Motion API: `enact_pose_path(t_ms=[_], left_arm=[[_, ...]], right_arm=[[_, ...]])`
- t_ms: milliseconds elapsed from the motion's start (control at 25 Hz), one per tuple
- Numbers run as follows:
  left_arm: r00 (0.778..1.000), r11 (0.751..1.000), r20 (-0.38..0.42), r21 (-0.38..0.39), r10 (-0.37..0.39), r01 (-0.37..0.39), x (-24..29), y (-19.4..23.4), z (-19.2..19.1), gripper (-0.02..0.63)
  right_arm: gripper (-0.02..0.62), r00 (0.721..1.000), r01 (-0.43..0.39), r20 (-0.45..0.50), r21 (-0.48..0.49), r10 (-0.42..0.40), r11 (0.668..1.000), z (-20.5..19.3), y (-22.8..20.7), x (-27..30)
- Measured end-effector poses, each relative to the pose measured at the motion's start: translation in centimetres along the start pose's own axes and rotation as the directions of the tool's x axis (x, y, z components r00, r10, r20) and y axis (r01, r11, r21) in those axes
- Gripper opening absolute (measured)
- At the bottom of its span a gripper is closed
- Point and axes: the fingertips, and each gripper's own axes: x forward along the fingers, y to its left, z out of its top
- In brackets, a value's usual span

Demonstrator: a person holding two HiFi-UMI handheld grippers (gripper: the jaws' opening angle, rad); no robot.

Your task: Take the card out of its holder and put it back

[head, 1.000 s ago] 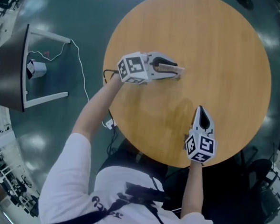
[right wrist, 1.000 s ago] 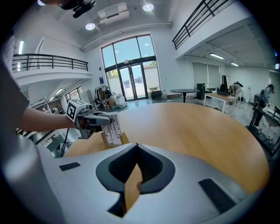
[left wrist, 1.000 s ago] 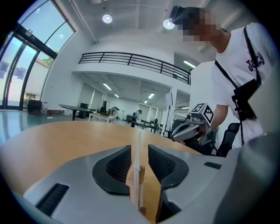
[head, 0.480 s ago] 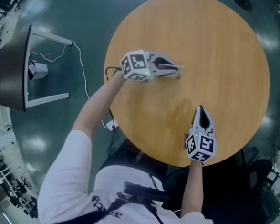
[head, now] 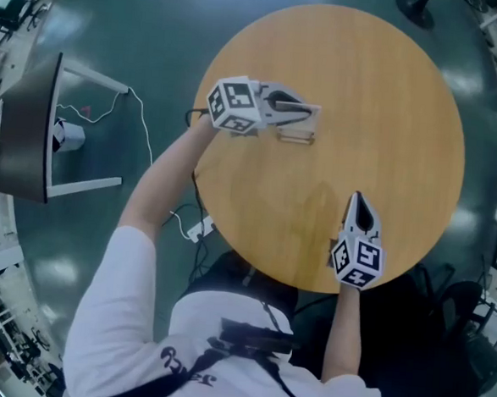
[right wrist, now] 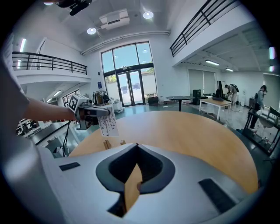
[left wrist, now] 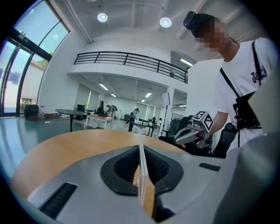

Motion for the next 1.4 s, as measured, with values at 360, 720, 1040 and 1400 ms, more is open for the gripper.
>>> enact_pose_path(t_ms=[360, 720, 1040, 1400], left_arm=[[0.962, 0.961, -0.059, -0.056, 0.268, -0.272, -5.9, 2.1, 3.9, 0.028], [0.875, 0.873, -0.039, -0.05, 0.483, -0.484, -10.7, -0.8, 7.3, 0.028], [0.664, 0.66, -0.051, -0.074, 0.746, -0.747, -14.3, -4.5, 8.1, 0.028], [0.391, 0.397, 0.07, -0.172, 0.918, -0.901, -18.9, -9.7, 8.2, 0.028]], right_arm=[[0.021, 0.992, 0.023, 0.124, -0.064, -0.015, 0.998, 3.6, 2.2, -1.0], [0.021, 0.968, -0.006, 0.249, 0.002, 0.005, 1.0, 9.7, 7.0, -2.2], [0.021, 0.943, -0.103, 0.319, 0.011, 0.094, 0.995, 13.3, 11.9, -2.5], [0.021, 0.932, -0.127, 0.341, -0.003, 0.12, 0.992, 13.9, 14.7, -2.9]])
